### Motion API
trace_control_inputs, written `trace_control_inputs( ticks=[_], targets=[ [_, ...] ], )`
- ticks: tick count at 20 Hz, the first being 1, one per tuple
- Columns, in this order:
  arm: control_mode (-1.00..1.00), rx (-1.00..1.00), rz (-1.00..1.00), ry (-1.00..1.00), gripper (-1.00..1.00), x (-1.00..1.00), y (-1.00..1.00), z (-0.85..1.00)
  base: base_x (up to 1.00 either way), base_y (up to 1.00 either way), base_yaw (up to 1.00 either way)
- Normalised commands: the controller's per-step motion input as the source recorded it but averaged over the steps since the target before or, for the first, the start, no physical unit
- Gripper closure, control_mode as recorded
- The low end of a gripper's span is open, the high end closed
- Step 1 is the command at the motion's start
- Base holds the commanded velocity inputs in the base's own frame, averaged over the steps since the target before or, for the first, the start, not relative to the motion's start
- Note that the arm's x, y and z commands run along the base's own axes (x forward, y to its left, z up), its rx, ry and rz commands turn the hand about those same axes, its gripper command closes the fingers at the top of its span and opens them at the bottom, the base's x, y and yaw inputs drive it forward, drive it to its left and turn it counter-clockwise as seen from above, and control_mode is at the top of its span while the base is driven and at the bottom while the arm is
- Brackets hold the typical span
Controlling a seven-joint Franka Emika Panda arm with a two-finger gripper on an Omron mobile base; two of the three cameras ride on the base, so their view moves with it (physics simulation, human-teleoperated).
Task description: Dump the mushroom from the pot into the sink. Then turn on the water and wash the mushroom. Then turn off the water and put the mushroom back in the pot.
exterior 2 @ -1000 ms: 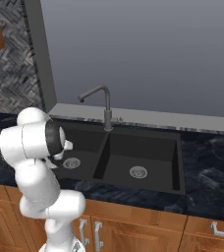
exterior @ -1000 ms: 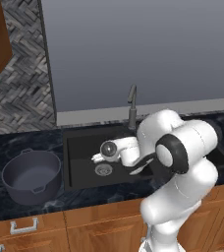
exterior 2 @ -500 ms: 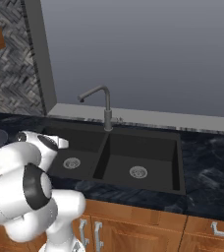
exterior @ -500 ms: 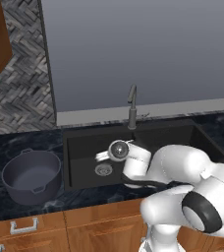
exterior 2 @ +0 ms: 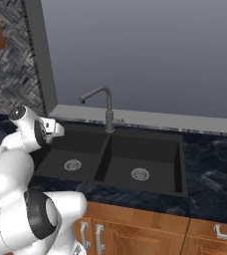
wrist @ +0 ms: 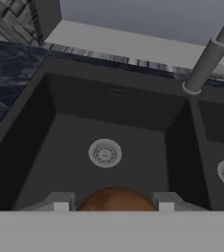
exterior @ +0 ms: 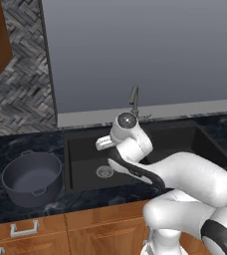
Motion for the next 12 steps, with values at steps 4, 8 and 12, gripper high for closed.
trace_control_inputs(
  ticks=[4, 8, 12],
  targets=[
    [-1.0, 0.0, 0.0, 0.11, 1.0, -0.23, 0.31, 0.63, 0.0, 0.0, 0.0],
    [-1.0, 0.02, 0.0, 0.03, 1.0, -0.47, 0.16, 0.1, 0.0, 0.0, 0.0],
    [-1.0, 0.01, 0.0, 0.01, 1.0, -0.58, 0.16, 0.0, 0.0, 0.0, 0.0]
  ],
)
